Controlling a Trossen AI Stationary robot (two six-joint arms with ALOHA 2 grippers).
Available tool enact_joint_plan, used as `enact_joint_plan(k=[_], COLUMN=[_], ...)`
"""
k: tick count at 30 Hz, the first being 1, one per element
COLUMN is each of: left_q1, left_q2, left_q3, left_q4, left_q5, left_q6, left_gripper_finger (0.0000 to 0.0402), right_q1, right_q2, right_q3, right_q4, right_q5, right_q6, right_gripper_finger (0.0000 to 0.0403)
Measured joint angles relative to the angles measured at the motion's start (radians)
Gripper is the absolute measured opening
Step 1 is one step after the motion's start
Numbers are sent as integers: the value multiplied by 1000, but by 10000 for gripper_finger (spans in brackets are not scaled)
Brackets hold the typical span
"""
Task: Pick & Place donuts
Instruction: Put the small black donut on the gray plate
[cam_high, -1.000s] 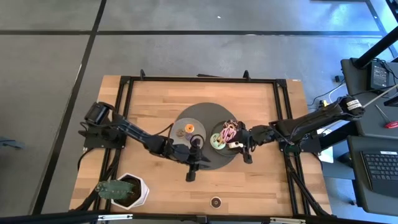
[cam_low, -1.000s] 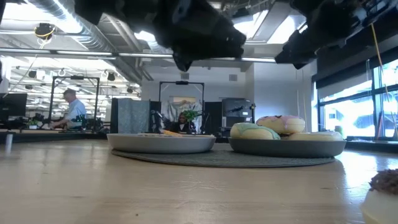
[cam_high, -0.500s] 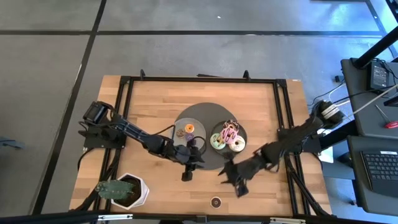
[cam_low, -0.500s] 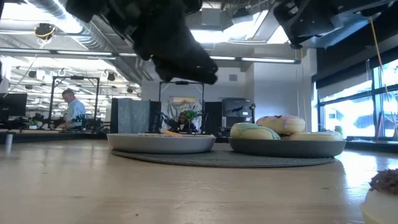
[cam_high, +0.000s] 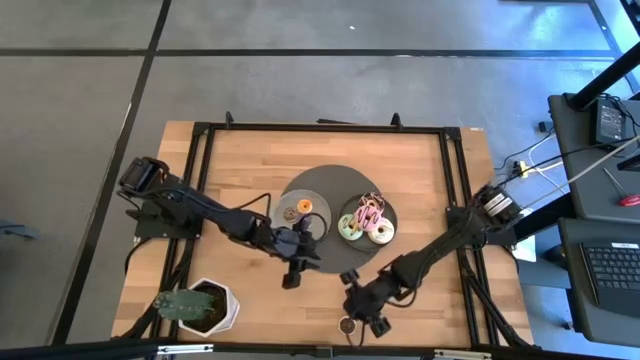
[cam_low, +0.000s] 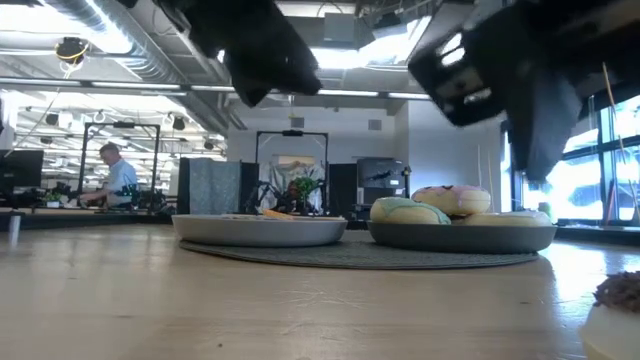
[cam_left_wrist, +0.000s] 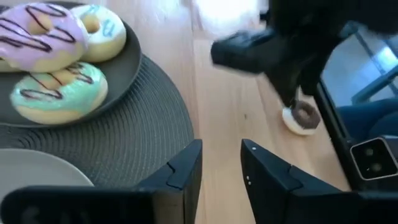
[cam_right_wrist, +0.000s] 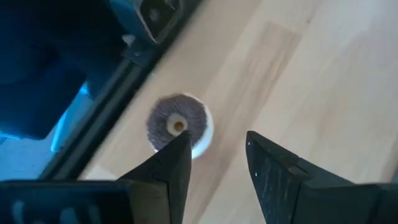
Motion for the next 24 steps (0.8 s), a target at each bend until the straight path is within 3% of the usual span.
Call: enact_joint_plan(k=[18,24], left_q1=[-59,-59], left_q2=[-18,-18], left_q3=[1,1], left_q4=[-3,-31], left_q5=[5,80], left_q6=[-35,-36], left_gripper_finger=[104,100], right_q1=[16,26], right_q2=[83,119], right_q3=[16,15], right_q4=[94,96], right_q5=[5,17], right_q6=[97,125], right_gripper_finger=[154,154])
